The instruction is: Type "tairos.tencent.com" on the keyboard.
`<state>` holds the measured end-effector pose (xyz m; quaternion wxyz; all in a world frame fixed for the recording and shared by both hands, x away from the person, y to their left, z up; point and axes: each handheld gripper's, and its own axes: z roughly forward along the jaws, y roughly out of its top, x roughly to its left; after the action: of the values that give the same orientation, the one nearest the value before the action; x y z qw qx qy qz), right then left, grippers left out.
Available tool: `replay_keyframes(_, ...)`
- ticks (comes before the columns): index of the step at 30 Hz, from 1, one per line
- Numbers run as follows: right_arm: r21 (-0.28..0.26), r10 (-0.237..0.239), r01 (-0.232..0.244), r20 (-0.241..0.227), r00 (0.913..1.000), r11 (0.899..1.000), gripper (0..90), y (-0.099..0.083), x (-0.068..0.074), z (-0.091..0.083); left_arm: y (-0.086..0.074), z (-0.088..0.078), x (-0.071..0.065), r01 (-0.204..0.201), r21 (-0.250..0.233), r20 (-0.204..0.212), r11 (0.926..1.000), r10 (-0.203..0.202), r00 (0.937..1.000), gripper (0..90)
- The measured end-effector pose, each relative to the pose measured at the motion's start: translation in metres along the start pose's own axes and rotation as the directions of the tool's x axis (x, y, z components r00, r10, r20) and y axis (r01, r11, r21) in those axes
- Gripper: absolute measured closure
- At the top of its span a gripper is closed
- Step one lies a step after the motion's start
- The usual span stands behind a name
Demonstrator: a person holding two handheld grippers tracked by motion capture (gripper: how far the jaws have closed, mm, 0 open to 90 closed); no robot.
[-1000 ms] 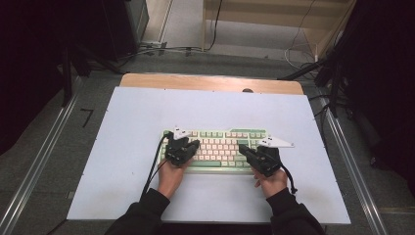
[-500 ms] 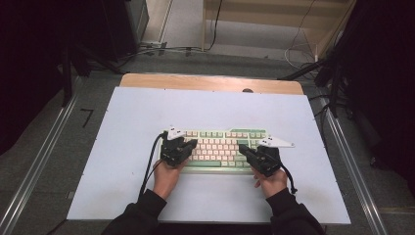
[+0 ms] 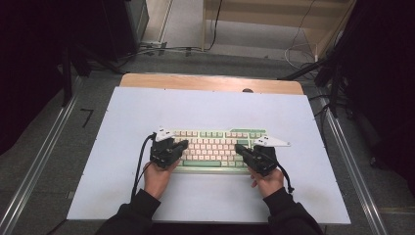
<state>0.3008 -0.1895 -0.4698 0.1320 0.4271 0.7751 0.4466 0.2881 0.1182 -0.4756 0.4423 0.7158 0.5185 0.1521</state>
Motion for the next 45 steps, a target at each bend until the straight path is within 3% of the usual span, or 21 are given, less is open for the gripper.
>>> replay_keyframes(9, -0.002, -0.004, 0.004, -0.009, 0.9999, 1.000, 87.8, 0.003, 0.004, 0.006, -0.006, -0.011, 0.013, 0.015, 0.013, -0.029, 0.9998, -0.015, 0.9995, 90.0)
replay_keyframes(19, 0.006, -0.008, 0.008, -0.012, 0.9999, 1.000, 87.8, 0.005, 0.007, 0.012, -0.012, -0.012, 0.023, 0.028, 0.050, -0.057, 0.9984, -0.025, 0.9981, 90.0)
replay_keyframes(45, 0.009, -0.015, 0.015, -0.019, 0.9997, 1.000, 87.8, 0.005, 0.010, 0.015, -0.016, -0.006, 0.021, 0.021, 0.063, -0.057, 0.9978, -0.017, 0.9982, 90.0)
